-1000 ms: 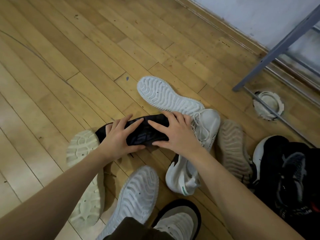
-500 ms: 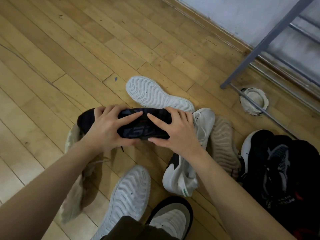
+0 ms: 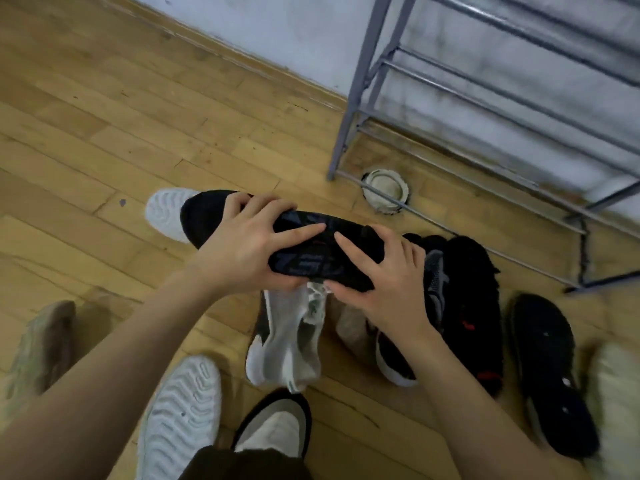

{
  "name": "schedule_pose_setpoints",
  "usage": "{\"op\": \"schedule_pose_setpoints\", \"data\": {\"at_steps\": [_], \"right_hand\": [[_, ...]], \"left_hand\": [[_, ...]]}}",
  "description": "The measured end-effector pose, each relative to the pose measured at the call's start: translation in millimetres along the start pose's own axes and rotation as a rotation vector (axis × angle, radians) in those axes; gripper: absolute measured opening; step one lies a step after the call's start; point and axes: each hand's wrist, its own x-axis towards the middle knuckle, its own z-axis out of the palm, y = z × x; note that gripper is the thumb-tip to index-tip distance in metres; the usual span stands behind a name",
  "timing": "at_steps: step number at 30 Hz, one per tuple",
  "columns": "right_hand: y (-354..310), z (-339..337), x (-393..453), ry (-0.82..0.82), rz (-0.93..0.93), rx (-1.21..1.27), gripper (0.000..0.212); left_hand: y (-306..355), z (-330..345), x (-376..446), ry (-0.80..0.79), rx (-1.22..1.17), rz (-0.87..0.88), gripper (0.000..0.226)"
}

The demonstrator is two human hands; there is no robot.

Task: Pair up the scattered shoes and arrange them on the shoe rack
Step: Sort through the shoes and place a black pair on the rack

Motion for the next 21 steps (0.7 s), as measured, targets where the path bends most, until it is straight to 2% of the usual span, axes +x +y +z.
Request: {"op": "schedule_pose_setpoints", "data": {"at_steps": [7, 12, 21], "right_hand": [[58.2, -46.4, -66.8, 0.051, 0.202, -0.047, 0.065], [102.7, -89.6, -109.6, 0.086, 0.3, -0.197, 0.071], [177.1, -126.8, -210.0, -0.088, 0.57, -0.234, 0.085]], "left_hand": [[74.8, 3.2, 61.1, -0.009, 0.025, 0.263, 0.069], [140.2, 13.3, 100.6, 0.017, -0.046, 0.375, 0.069], [267.8, 53.7, 166.9, -0.102, -0.031, 0.71, 0.072]]}}
